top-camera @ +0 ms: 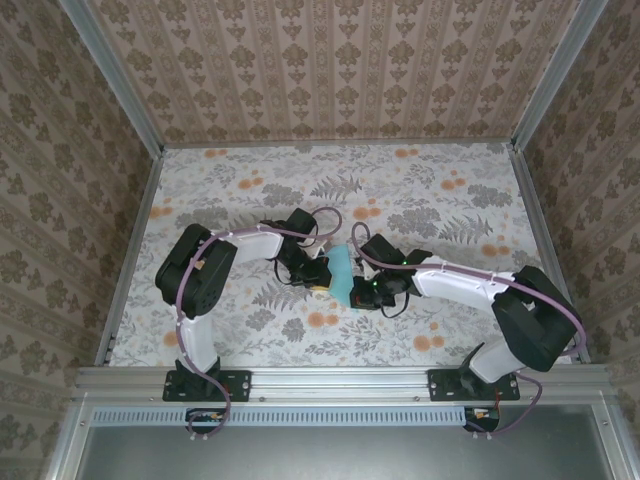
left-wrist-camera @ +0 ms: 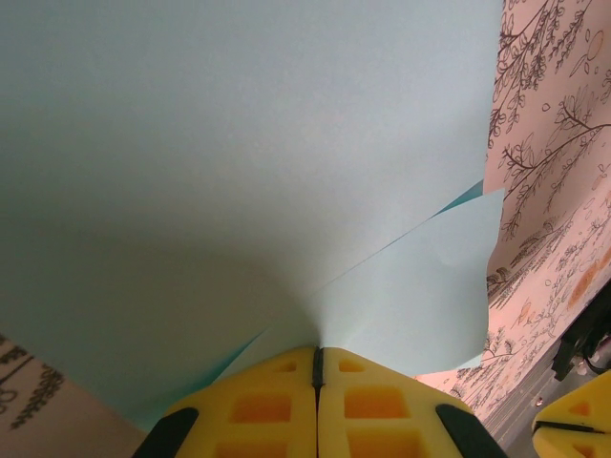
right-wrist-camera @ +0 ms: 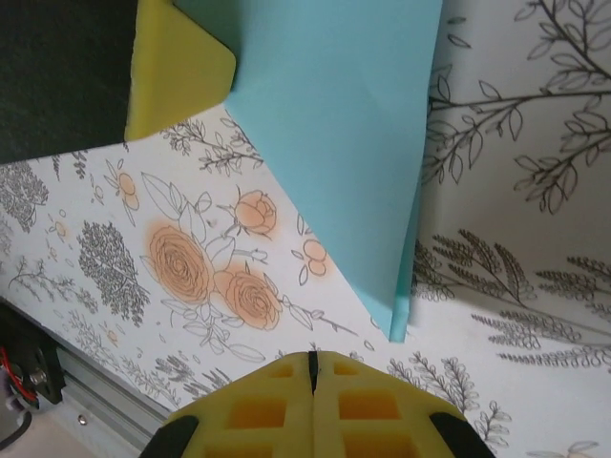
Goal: Fold a paper plane with a square sheet of paper (fold left side to right side)
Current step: Third fold the triangle at the center of the table.
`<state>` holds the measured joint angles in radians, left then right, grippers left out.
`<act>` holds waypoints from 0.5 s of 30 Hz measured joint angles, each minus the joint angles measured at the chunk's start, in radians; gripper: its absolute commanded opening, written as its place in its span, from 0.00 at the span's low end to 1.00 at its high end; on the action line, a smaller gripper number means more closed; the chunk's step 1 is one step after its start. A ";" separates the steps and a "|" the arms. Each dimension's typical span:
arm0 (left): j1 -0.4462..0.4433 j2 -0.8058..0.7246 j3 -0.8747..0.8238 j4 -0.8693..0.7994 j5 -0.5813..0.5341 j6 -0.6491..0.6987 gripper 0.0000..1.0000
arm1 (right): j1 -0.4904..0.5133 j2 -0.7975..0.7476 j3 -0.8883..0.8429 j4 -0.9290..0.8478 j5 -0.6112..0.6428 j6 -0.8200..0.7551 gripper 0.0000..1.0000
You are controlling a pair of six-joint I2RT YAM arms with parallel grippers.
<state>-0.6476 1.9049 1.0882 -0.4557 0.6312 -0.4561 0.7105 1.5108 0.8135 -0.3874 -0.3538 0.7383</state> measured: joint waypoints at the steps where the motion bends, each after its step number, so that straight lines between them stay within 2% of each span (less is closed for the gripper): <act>1: 0.000 0.000 0.000 0.000 0.000 0.000 0.06 | 0.000 0.014 0.005 0.005 0.000 0.002 0.04; 9: 0.000 0.000 0.001 0.000 0.000 0.000 0.07 | -0.001 0.133 0.039 0.025 0.012 0.007 0.03; 15: -0.002 -0.005 0.002 -0.002 -0.007 0.000 0.09 | -0.003 0.157 0.041 0.017 0.019 0.007 0.02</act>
<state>-0.6498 1.8999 1.0897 -0.4576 0.6239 -0.4561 0.7071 1.6676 0.8547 -0.3706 -0.3351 0.7452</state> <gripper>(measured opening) 0.087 0.046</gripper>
